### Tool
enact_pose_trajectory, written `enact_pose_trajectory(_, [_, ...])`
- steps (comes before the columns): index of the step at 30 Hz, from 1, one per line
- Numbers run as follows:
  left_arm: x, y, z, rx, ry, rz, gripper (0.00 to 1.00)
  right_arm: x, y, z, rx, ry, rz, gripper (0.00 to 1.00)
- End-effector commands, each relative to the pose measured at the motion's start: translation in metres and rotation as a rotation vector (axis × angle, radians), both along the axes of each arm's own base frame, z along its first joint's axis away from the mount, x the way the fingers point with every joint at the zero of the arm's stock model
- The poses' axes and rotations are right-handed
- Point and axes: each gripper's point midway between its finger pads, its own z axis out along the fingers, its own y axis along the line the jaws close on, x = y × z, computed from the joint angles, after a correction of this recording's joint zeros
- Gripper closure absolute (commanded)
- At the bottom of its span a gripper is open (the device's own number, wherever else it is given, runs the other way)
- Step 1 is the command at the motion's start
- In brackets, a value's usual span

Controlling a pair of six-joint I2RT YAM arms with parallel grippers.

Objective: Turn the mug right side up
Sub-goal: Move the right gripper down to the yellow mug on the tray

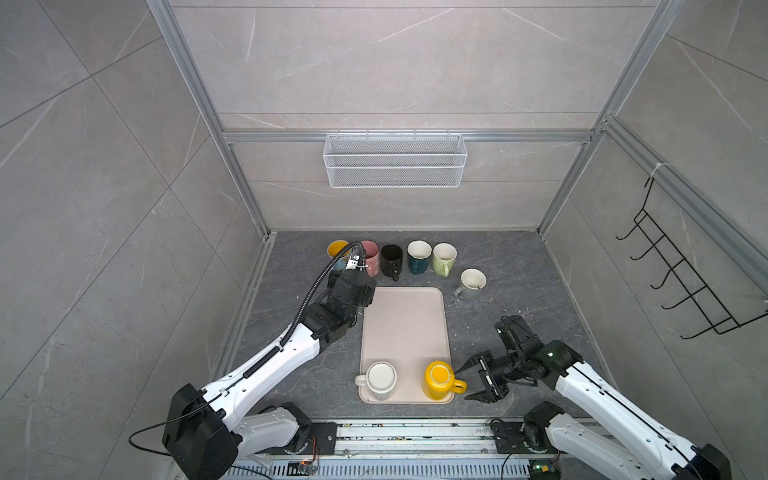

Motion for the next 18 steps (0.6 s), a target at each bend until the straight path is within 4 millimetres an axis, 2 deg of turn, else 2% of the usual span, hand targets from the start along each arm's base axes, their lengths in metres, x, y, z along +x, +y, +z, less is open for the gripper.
enact_pose_trajectory(1, [0.006, 0.004, 0.006, -0.039, -0.033, 0.046, 0.23, 0.000, -0.007, -0.010, -0.040, 0.059, -0.098, 0.37])
enact_pose_trajectory(13, [0.015, 0.005, 0.000, -0.036, 0.002, 0.066, 0.22, 0.005, -0.010, -0.030, -0.080, 0.088, -0.143, 0.34])
enact_pose_trajectory(18, [0.018, 0.005, -0.004, -0.044, 0.016, 0.067, 0.22, 0.009, -0.012, -0.037, -0.105, 0.093, -0.162, 0.36])
